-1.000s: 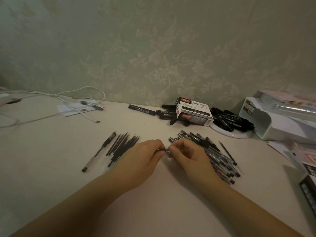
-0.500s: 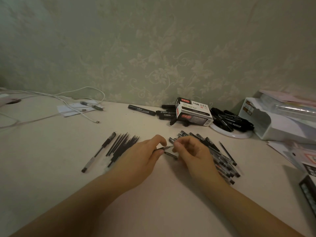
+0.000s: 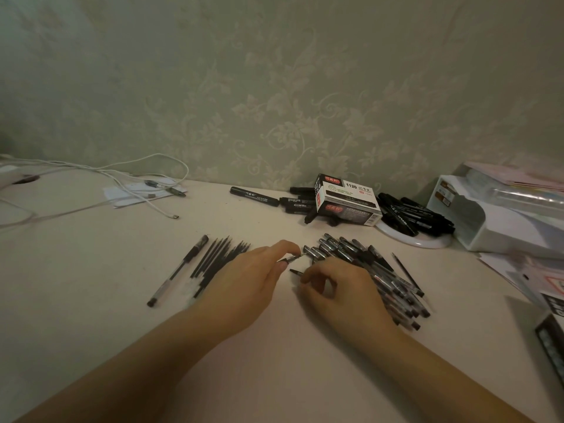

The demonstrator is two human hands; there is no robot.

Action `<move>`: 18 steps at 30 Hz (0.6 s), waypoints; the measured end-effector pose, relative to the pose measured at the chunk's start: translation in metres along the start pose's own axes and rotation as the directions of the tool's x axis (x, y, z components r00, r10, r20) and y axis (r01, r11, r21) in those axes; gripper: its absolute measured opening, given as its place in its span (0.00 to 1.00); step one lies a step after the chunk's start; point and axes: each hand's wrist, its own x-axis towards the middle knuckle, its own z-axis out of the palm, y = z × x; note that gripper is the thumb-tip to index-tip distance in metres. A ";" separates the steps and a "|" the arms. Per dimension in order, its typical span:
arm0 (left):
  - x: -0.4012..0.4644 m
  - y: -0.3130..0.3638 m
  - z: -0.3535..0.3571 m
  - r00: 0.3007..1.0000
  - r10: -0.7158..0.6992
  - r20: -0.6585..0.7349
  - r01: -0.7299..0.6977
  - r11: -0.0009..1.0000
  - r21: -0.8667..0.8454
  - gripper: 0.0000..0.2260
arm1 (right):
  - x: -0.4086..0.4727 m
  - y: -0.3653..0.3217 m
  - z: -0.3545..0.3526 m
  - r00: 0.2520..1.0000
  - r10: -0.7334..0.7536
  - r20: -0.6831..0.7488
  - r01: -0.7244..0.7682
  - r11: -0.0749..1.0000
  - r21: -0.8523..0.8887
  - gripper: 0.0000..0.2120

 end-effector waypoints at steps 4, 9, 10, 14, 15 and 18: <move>0.001 0.000 0.000 1.000 -0.009 0.009 0.009 1.000 -0.009 0.14 | 0.000 0.001 0.001 0.999 -0.011 0.036 0.013 0.998 -0.054 0.03; 0.003 -0.003 0.002 0.997 -0.074 -0.009 0.071 0.983 -0.171 0.16 | 0.001 -0.006 -0.002 0.996 0.025 -0.083 -0.019 0.998 0.066 0.07; 0.003 -0.004 0.003 0.996 -0.086 -0.010 0.081 0.969 -0.234 0.17 | 0.002 -0.008 -0.003 0.990 0.067 -0.121 -0.049 0.987 0.152 0.06; 0.003 0.000 0.005 0.998 -0.063 0.016 0.065 0.935 -0.350 0.19 | 0.004 -0.017 -0.008 0.964 0.264 0.027 -0.225 0.759 0.611 0.05; 0.003 0.002 0.005 0.999 -0.048 0.020 0.052 0.935 -0.350 0.20 | 0.004 -0.018 -0.008 0.956 0.285 0.066 -0.255 0.702 0.665 0.05; 0.002 0.006 0.006 1.000 0.001 0.011 0.003 0.948 -0.317 0.20 | 0.005 -0.016 -0.008 0.929 0.340 0.150 -0.334 0.588 0.737 0.05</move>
